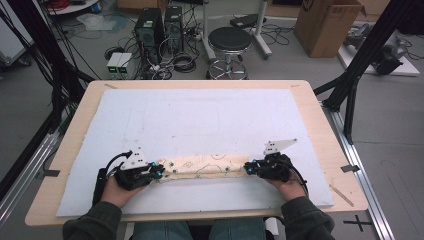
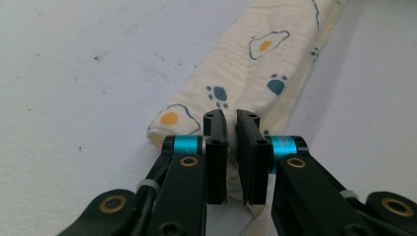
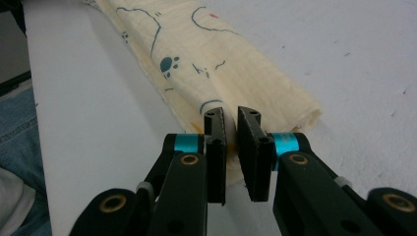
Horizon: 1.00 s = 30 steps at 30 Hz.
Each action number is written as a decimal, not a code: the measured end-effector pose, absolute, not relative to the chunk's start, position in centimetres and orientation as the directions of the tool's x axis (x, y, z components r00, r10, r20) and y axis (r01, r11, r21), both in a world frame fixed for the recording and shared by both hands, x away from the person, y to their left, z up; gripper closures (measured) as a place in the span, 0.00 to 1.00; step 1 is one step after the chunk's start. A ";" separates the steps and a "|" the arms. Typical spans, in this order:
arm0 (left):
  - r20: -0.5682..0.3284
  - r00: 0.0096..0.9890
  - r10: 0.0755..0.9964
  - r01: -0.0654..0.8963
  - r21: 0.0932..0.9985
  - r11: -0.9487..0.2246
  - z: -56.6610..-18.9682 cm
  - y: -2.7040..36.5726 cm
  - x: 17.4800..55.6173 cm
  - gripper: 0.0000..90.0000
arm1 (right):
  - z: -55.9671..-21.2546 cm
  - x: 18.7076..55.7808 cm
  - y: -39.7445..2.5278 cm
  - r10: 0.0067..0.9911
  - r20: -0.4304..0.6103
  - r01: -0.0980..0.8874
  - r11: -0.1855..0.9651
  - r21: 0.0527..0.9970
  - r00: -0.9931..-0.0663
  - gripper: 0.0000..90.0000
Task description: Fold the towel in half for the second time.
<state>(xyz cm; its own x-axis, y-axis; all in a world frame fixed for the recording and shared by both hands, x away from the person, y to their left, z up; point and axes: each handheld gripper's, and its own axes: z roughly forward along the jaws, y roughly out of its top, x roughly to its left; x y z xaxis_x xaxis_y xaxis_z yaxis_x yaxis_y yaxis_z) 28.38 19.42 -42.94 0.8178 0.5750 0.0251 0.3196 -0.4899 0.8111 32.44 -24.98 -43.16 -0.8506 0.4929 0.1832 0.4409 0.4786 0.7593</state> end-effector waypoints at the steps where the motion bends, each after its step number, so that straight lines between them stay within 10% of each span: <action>1: 0.024 0.820 0.572 0.319 0.810 -0.491 -43.0 19.4 28.3 0.90 | -43.2 32.4 -25.0 0.490 0.185 0.440 0.478 0.760 -0.852 0.90; 14: -0.043 0.823 0.567 0.321 0.858 -0.401 -41.1 20.9 28.3 0.61 | -41.8 31.9 -25.4 0.454 0.213 0.423 0.433 0.796 -0.865 0.62; 30: 0.001 0.858 0.513 0.294 0.818 -0.494 -41.2 15.4 30.7 0.89 | -41.1 34.4 -20.3 0.418 0.197 0.399 0.476 0.784 -0.887 0.79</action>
<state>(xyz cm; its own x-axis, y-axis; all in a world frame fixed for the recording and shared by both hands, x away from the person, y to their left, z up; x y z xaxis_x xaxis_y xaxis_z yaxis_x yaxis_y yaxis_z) 30.67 15.39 -41.21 0.8582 0.5133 0.0010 0.2943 -0.4936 0.8184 34.37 -20.28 -41.07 -0.8868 0.4180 0.1971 0.3986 0.4760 0.7840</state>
